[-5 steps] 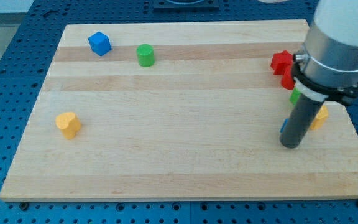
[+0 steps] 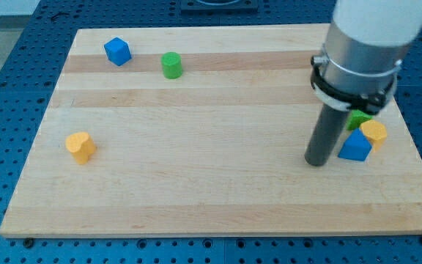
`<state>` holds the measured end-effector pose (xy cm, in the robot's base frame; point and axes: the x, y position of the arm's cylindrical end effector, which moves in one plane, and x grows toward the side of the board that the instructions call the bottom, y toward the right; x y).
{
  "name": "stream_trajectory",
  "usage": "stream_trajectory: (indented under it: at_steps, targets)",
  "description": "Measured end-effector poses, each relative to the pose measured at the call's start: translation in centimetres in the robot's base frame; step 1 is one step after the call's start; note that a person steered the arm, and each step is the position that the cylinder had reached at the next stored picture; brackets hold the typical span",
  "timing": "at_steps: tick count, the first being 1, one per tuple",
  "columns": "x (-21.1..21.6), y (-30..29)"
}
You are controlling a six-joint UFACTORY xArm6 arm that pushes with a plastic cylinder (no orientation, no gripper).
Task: Push the blue triangle to the bottom of the yellow hexagon
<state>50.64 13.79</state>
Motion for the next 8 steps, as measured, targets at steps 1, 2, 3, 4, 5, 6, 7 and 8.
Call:
stream_trajectory:
  at_steps: [1,2,3,4,5,6,7,8]
  targets:
    - [-2.7,0.3]
    - [-2.9,0.8]
    - [-1.9,0.9]
    - [-0.6,1.3]
    - [0.0,2.7]
    - [0.1,4.3]
    - [1.4,5.3]
    - [2.8,6.0]
